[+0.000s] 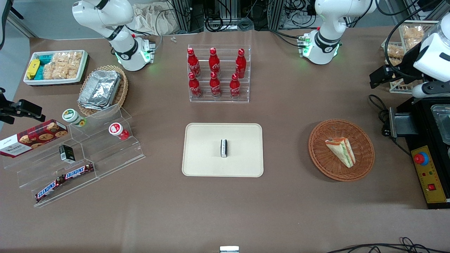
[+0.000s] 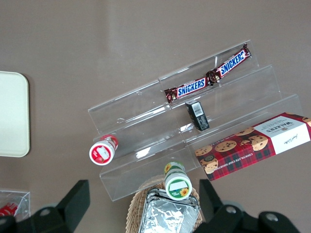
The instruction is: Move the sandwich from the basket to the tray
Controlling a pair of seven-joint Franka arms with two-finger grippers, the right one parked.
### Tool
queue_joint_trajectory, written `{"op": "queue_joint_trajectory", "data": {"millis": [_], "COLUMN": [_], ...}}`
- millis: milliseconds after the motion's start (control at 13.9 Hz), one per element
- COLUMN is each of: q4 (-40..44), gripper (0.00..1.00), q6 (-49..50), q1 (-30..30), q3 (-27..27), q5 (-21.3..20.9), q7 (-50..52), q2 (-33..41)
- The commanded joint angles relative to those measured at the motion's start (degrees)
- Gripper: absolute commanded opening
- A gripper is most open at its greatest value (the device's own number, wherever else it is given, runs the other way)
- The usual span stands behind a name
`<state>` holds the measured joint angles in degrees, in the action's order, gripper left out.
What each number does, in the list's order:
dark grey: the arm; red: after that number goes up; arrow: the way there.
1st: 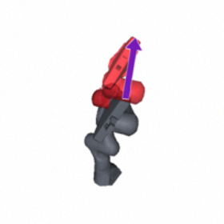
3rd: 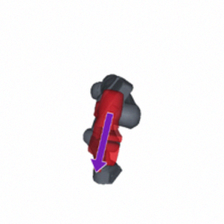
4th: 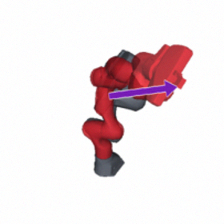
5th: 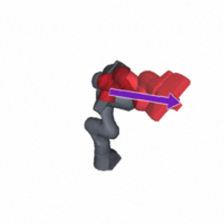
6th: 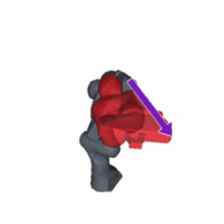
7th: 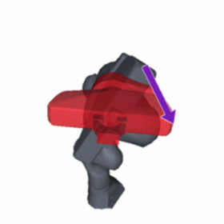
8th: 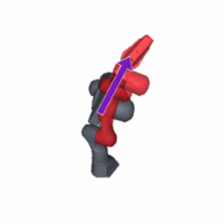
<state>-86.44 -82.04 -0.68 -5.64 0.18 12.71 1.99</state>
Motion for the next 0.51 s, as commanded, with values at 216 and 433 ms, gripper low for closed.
{"op": "queue_joint_trajectory", "data": {"millis": [216, 433], "q4": [0.1, -1.7], "gripper": [1.00, 1.00], "q6": [1.0, 0.7], "q1": [0.7, 1.6], "q3": [-0.9, -0.3], "q5": [-0.9, -0.4], "q7": [0.2, 1.8], "q2": [0.6, 0.9]}}
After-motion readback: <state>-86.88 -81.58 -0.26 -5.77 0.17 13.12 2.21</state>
